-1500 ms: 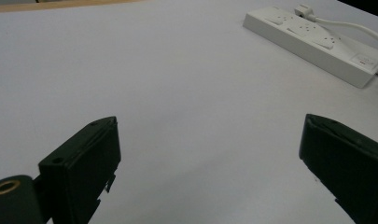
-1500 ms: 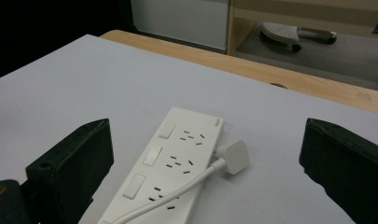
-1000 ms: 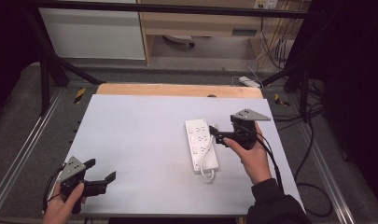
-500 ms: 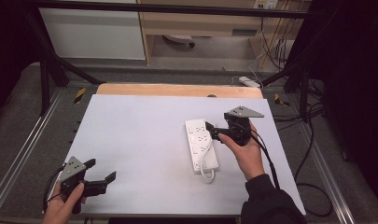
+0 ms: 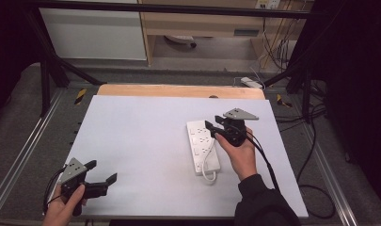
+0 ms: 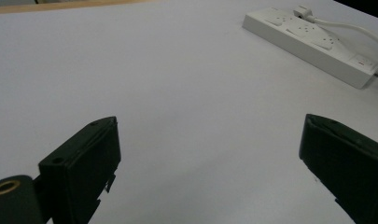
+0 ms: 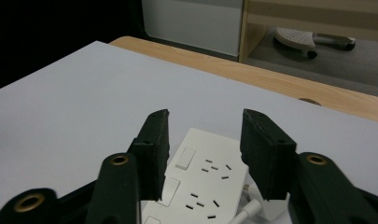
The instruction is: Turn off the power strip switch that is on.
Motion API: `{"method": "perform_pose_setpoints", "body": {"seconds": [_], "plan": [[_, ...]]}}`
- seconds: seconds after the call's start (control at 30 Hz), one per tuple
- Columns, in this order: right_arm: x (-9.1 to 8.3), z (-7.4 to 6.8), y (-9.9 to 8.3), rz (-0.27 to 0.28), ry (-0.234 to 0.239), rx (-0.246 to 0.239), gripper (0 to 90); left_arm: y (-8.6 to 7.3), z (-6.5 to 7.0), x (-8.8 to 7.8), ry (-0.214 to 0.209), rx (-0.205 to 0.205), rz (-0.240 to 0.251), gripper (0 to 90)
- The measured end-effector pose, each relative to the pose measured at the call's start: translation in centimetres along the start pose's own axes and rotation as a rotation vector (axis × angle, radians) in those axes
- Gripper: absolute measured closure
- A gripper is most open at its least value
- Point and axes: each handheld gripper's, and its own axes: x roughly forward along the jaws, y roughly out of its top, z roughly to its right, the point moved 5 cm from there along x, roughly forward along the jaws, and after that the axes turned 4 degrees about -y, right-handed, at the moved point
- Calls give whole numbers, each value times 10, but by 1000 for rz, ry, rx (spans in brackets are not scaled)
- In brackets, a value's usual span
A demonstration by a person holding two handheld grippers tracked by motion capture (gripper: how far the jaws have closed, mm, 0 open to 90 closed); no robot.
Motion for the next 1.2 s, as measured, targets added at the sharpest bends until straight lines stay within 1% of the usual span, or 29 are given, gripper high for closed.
{"method": "perform_pose_setpoints", "body": {"seconds": [0.03,0.07,0.27,0.3,0.33,0.57,0.77,1.07,1.2], "plan": [[2,-1,-1,-2,2,-7,608,0,0,0,0,0,0,53],[2,-1,-1,-2,2,-7,608,0,0,0,0,0,0,53],[8,-6,-4,-10,19,-35,736,0,0,0,-1,1,0,53],[10,-8,-6,-12,21,-43,774,0,0,0,-2,1,0,54],[10,-8,-6,-12,21,-43,774,0,0,0,-2,2,0,54],[17,-13,-10,-21,37,-47,862,0,0,0,-2,2,1,53],[21,-16,-14,-35,40,-54,898,0,0,0,-2,1,2,53],[30,-20,-21,-68,54,-64,900,0,1,0,-5,5,1,53],[35,-21,-24,-82,49,-77,900,0,1,0,-5,3,1,54]]}}
